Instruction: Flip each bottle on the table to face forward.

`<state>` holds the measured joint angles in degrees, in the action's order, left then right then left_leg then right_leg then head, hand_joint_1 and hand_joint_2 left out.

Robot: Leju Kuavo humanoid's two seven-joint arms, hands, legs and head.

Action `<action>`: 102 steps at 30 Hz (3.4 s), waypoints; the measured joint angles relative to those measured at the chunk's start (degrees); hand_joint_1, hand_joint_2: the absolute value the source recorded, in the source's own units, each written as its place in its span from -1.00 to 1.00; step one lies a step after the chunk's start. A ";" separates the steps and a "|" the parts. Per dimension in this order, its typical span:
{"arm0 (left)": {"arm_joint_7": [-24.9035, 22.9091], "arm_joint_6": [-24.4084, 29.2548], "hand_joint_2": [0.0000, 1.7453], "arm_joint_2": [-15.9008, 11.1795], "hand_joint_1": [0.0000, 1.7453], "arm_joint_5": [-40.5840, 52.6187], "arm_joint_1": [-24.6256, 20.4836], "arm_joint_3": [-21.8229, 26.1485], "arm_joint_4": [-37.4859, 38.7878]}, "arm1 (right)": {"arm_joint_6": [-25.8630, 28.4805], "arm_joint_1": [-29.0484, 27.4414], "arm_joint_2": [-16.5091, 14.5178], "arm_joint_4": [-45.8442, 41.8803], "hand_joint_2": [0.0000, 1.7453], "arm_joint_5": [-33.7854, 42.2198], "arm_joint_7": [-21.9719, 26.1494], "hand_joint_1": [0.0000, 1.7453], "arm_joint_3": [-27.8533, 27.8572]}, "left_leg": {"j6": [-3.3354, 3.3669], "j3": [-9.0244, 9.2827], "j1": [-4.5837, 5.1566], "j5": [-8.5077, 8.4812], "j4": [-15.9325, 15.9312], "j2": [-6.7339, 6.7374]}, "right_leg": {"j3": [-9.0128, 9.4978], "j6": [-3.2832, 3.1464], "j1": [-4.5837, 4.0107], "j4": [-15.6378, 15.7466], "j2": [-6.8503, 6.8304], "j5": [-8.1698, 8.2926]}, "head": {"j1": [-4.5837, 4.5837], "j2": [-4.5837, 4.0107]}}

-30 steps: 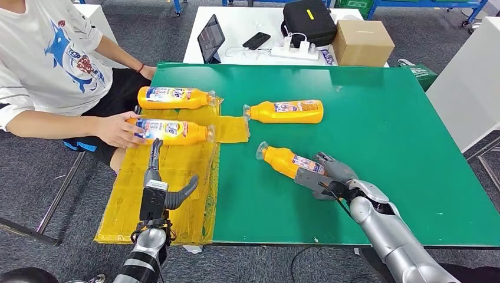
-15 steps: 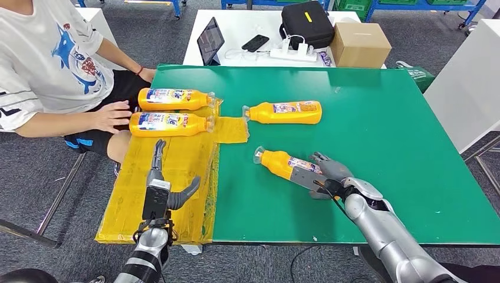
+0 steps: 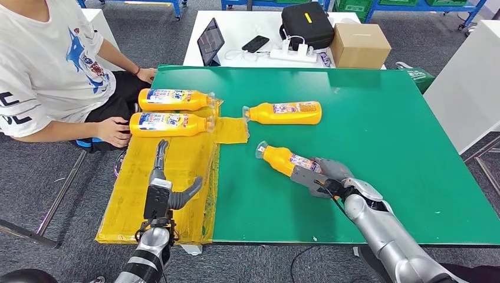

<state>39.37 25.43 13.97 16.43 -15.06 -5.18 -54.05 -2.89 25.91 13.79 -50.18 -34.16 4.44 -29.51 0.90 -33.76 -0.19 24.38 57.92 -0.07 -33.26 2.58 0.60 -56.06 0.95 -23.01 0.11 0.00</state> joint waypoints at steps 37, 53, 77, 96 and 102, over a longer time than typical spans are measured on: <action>-0.97 -0.99 1.00 0.85 -1.00 -1.29 4.68 -1.40 -6.08 | 23.75 -18.19 -14.78 -34.85 1.00 7.43 13.59 1.00 17.18 | -0.12 -1.83 -0.01 -0.34 0.02 -0.43 | -1.64 0.00 0.04 -0.22 -0.48 0.01 | -0.07 0.00; -16.47 -32.93 1.00 0.75 -1.00 -29.00 4.30 -6.47 -6.98 | 40.52 -23.29 -22.42 -30.28 1.00 -11.50 33.25 1.00 12.30 | -0.23 -1.91 -0.08 -0.28 0.02 -0.39 | -1.76 -0.05 -0.04 -0.26 -0.42 -0.03 | -0.03 0.00; -17.46 -45.98 1.00 -1.96 -1.00 -38.47 4.05 -13.80 -9.69 | 43.02 -27.18 -29.60 -24.37 1.00 -11.35 35.45 1.00 8.76 | -0.28 -1.97 -0.09 -0.27 -0.01 -0.42 | -1.80 -0.20 -0.04 -0.26 -0.47 -0.12 | -0.04 0.00; -17.47 -46.19 1.00 -2.94 -1.00 -41.25 5.02 -13.88 -12.63 | 43.02 -26.82 -29.60 -19.79 1.00 -6.21 35.45 1.00 8.51 | -0.28 -1.97 -0.09 -0.26 -0.01 -0.43 | -1.80 -0.20 -0.04 -0.26 -0.47 -0.12 | -0.04 0.00; -18.04 -47.50 1.00 -3.24 -1.00 -42.09 5.54 -13.97 -12.86 | 43.02 -26.36 -29.54 -16.56 1.00 -4.02 35.45 1.00 7.95 | -0.28 -1.97 -0.09 -0.26 -0.01 -0.43 | -1.80 -0.20 -0.04 -0.26 -0.47 -0.12 | -0.04 0.00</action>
<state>21.33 -22.07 10.73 -25.65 -9.53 -19.15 -66.90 40.13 -0.45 -15.74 -66.74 -38.19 39.89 -21.56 0.62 -35.73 -0.28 24.12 57.91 -0.50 -35.05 2.39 0.57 -56.32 0.48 -23.13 0.07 0.00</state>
